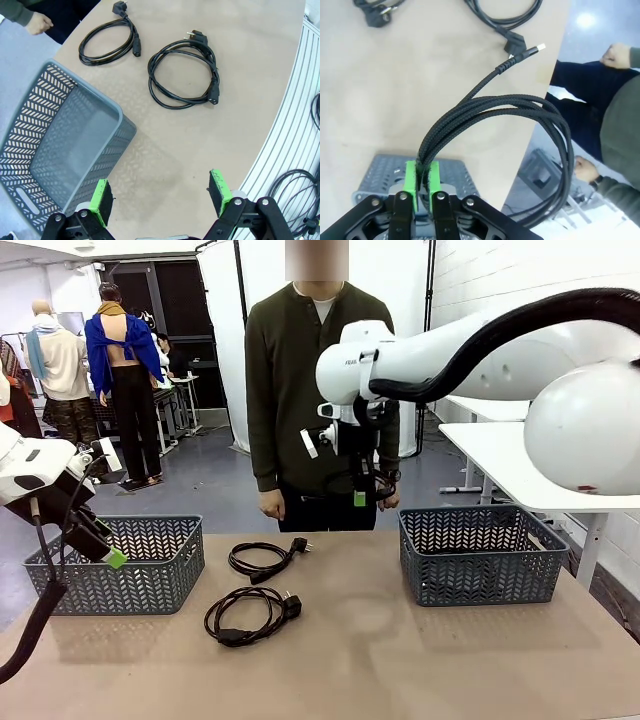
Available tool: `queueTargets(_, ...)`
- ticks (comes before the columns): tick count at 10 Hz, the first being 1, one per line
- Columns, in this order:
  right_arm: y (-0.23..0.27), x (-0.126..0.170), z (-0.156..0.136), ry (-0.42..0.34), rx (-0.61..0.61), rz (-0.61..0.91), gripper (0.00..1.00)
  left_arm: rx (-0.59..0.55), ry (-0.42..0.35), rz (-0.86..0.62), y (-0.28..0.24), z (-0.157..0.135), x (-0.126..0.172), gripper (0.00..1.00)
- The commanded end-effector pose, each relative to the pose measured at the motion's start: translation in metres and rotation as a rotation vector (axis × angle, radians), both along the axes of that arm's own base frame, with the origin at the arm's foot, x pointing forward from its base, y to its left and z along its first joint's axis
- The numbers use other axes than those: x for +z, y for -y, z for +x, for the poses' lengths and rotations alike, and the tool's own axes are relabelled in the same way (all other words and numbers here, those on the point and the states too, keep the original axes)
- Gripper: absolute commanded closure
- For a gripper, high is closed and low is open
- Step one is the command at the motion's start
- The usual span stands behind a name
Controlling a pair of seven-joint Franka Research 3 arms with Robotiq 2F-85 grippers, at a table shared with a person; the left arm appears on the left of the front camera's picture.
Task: Organize the cables according to human instructions.
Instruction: Pick up a bundle of cables and place it in the basket indicated by the human.
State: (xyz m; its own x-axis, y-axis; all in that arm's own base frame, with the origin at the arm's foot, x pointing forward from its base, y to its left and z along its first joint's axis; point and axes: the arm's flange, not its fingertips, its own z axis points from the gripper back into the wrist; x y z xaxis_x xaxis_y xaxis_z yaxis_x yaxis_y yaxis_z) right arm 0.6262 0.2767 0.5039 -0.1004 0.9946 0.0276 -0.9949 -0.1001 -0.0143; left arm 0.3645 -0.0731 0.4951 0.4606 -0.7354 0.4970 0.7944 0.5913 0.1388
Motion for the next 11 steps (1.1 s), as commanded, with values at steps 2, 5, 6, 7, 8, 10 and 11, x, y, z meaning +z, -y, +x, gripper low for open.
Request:
queueTargets(2,0.035,0.006,-0.041,-0.008,0.017,0.001,1.0,0.006,-0.007,-0.015,0.0,-0.001,-0.001,0.0)
queueTargets(5,0.077,0.001,-0.064,0.01,-0.017,0.005,1.0,0.006,-0.007,-0.015,0.0,-0.001,-0.001,0.0)
queueTargets(6,0.09,0.002,-0.068,0.016,-0.02,0.011,1.0,0.006,-0.007,-0.015,0.0,-0.001,-0.001,0.0)
queueTargets(7,0.104,0.0,-0.07,0.024,-0.038,0.004,1.0,0.006,-0.007,-0.015,0.0,-0.001,-0.001,0.0)
queueTargets(8,0.109,-0.003,-0.07,0.028,-0.036,0.001,1.0,0.006,-0.007,-0.015,0.0,-0.001,-0.001,0.0)
queueTargets(10,0.113,-0.011,-0.067,0.023,-0.045,-0.002,1.0,0.006,-0.007,-0.015,0.0,-0.001,-0.001,0.0)
queueTargets(11,0.11,-0.017,-0.064,0.029,-0.023,0.02,1.0,0.006,-0.007,-0.015,0.0,-0.001,-0.001,0.0)
